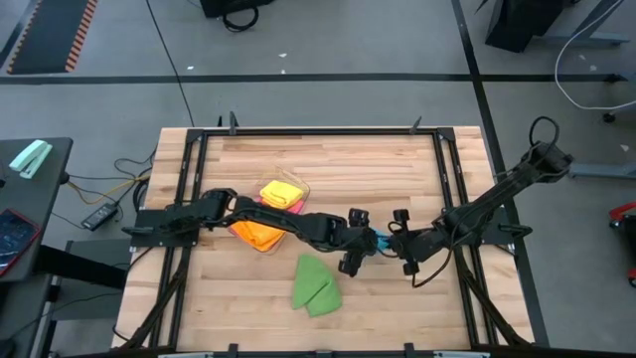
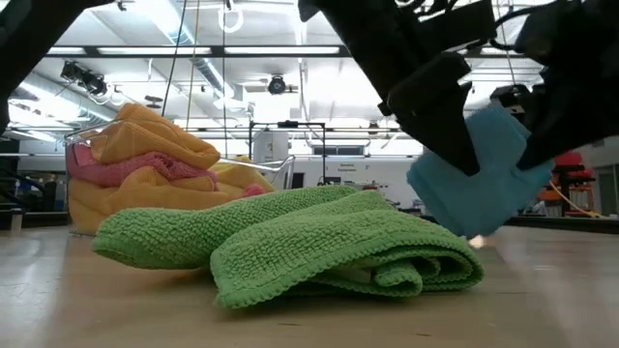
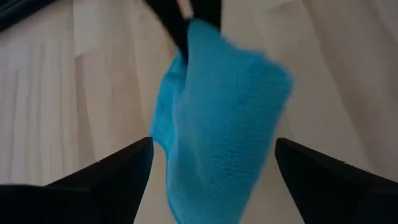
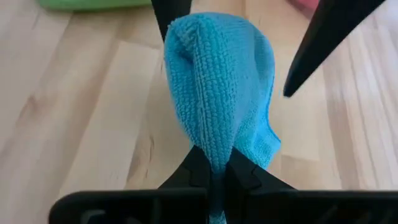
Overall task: Fold microfiber towels
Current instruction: Put the folded blue microfiber towel into the transparent bin
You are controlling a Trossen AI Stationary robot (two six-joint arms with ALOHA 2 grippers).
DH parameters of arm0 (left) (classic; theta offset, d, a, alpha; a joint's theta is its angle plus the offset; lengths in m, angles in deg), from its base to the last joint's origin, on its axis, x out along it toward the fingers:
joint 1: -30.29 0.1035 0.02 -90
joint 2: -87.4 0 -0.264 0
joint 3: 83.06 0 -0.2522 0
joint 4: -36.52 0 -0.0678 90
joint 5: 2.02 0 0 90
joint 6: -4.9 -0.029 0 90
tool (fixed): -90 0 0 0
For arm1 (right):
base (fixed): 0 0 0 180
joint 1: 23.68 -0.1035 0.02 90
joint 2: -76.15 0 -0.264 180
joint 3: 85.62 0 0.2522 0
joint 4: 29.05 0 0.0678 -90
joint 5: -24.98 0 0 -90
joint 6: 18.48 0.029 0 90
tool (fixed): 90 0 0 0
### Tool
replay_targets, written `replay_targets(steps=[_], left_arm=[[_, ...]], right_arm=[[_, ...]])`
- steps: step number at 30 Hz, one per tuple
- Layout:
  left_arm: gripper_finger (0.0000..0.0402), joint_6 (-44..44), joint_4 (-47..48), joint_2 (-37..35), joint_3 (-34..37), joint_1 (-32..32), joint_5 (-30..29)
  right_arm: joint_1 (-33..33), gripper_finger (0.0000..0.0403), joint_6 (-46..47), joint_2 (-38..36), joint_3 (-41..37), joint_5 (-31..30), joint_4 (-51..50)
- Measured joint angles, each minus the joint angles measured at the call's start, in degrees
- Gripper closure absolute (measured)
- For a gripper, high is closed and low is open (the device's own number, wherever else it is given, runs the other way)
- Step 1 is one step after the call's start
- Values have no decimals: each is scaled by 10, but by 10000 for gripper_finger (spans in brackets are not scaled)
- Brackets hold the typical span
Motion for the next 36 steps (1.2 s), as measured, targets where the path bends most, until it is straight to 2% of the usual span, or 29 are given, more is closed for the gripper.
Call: replay_targets(steps=[3,7,13,19,23,27,30,33,36], left_arm=[[58,21,-9,1,0,9,0],[88,29,-15,0,0,14,0],[155,14,-1,1,0,11,4],[244,15,0,1,0,10,10],[310,26,3,1,0,10,51],[364,30,21,0,0,11,54],[371,36,64,-7,0,3,44],[369,64,141,-19,-1,-8,-8],[351,103,214,-34,-1,-18,-67]], right_arm=[[0,386,-4,-9,0,-2,18],[0,370,-12,-10,0,-3,43],[-1,365,-17,-9,0,-14,53],[-1,356,-30,-9,0,6,56],[-2,313,-39,-9,0,10,59],[-2,253,-31,-11,0,11,52],[-2,216,-7,-27,0,11,18],[-2,196,28,-47,0,9,-23],[-2,192,42,-56,0,9,-39]])
